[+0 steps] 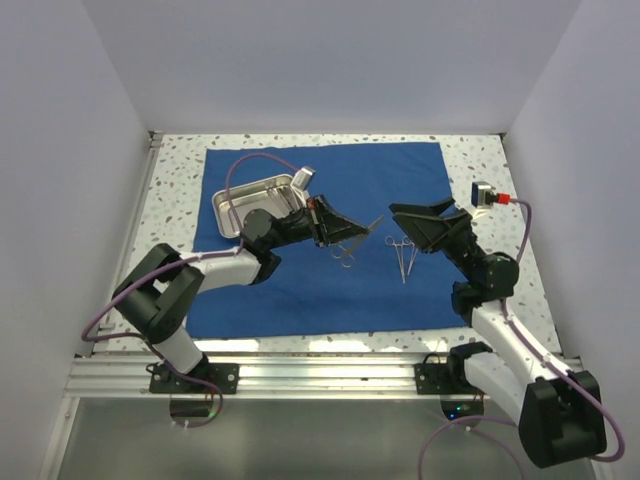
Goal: Open and lay out the surgical kit
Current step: Place the medical item in the surgical kit.
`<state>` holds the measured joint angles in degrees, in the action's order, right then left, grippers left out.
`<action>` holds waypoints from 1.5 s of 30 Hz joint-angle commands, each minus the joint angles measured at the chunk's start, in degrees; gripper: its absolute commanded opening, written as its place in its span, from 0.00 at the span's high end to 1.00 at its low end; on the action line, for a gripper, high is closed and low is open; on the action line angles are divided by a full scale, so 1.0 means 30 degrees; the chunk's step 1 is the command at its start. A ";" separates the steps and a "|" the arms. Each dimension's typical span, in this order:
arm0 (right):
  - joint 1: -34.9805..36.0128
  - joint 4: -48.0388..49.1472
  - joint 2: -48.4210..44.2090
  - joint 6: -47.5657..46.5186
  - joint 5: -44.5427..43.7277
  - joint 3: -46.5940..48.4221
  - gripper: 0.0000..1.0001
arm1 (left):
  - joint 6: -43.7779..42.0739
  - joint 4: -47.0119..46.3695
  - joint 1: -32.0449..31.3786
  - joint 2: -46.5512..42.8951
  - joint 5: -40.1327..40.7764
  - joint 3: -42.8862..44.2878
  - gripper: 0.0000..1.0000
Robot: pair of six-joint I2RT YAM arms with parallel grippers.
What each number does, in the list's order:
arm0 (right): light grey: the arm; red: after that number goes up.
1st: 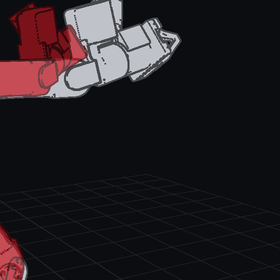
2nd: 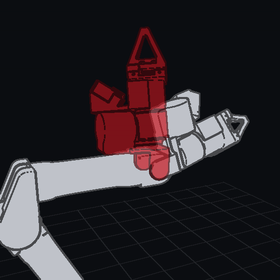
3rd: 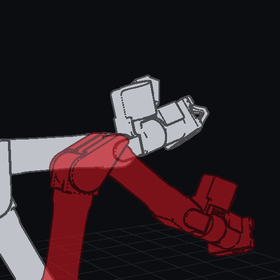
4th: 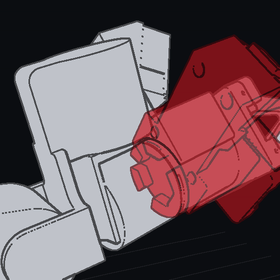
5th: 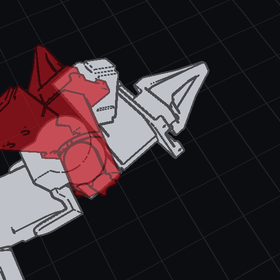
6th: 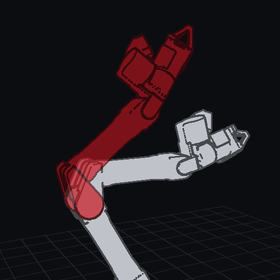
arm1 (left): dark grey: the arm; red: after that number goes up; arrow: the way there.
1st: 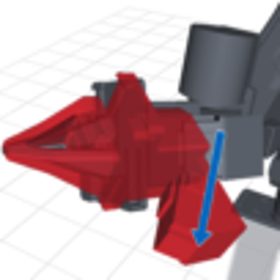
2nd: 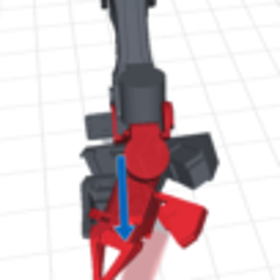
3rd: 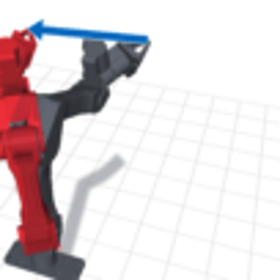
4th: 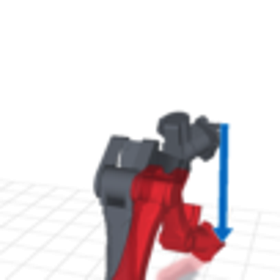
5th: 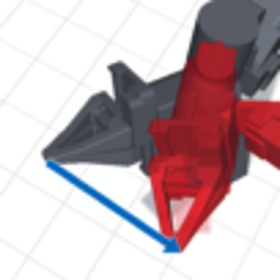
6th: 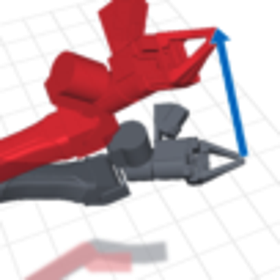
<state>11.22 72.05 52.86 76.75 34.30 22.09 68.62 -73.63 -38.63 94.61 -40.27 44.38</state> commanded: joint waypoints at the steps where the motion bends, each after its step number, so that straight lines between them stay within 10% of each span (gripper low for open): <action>1: 0.0009 -0.0361 -0.1121 -0.1903 0.0255 -0.0126 0.26 | 0.0740 -0.7919 0.0075 -0.0363 -0.0053 0.0851 1.00; 18: 0.0067 -0.2808 -0.0248 -0.4637 -0.0800 -0.0360 0.30 | 0.1443 -0.8300 -0.0511 -0.0248 -0.0229 0.1641 1.00; 33: 0.0272 -0.2190 0.0456 -0.4109 -0.0625 -0.0243 1.00 | 0.1619 -0.8886 -0.1331 0.1948 0.0299 0.3164 1.00; 45: 0.0243 -0.4326 -0.1386 -0.5045 -0.1384 -0.0536 1.00 | 0.1737 -0.8682 -0.1069 0.3123 0.0271 0.3927 1.00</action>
<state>11.18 59.66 51.53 63.44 29.30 20.45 73.65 -75.48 -41.80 103.31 -40.29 54.08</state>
